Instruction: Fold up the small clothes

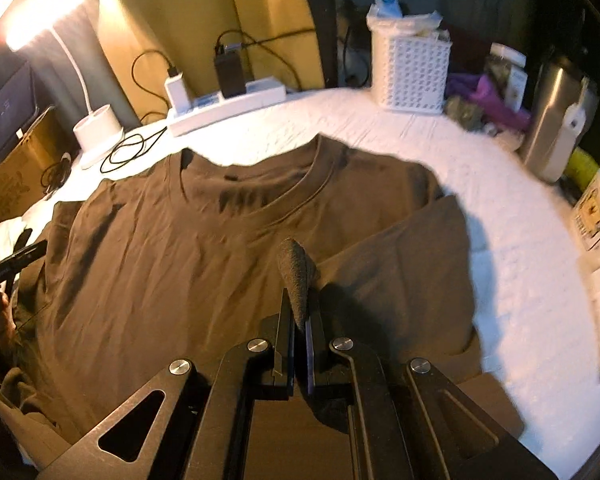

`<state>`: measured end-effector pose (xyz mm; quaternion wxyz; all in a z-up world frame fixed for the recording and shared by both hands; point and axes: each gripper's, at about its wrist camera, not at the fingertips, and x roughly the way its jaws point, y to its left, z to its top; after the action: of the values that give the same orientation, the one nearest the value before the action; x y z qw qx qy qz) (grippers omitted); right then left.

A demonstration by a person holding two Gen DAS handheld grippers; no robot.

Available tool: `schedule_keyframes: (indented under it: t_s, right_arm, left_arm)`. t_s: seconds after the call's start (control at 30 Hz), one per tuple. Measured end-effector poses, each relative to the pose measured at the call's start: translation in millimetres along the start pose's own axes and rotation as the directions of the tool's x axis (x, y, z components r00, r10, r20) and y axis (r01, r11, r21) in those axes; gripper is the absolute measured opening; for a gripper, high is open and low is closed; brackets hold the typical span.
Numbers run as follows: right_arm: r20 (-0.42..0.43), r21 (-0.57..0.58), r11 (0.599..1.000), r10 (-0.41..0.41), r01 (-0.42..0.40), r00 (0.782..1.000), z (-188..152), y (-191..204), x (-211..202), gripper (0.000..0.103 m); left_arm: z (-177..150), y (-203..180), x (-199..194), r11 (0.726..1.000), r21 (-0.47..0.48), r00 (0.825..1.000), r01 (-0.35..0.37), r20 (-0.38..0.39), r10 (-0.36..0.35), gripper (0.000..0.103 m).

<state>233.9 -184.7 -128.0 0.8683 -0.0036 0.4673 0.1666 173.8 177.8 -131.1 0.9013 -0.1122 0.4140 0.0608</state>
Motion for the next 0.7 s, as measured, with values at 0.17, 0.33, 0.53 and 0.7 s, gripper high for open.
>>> schedule_keyframes:
  t_s: [0.17, 0.33, 0.53, 0.7]
  right_arm:
    - [-0.051, 0.002, 0.999, 0.044, -0.044, 0.998, -10.6, 3.2, 13.6, 0.005]
    - [-0.046, -0.002, 0.998, 0.06, -0.06, 0.997, -9.1, 3.5, 8.7, 0.016]
    - [0.007, 0.007, 0.996, 0.094, -0.094, 0.996, -7.2, 0.6, -9.3, 0.091]
    - [0.05, -0.002, 0.992, 0.123, -0.123, 0.991, -11.7, -6.8, -26.3, 0.091]
  left_arm:
    - [-5.2, 0.9, -3.3, 1.0, 0.001, 1.0, 0.009, 0.003, -0.009, 0.006]
    - [-6.4, 1.4, -37.9, 0.999, -0.03, 0.995, -0.026, 0.1, 0.029, 0.004]
    - [-11.4, -9.4, -87.3, 0.998, -0.03, 0.976, -0.058, 0.206, 0.063, 0.003]
    - [-10.2, -39.1, -108.1, 0.997, 0.032, 0.965, -0.076, 0.255, 0.065, 0.003]
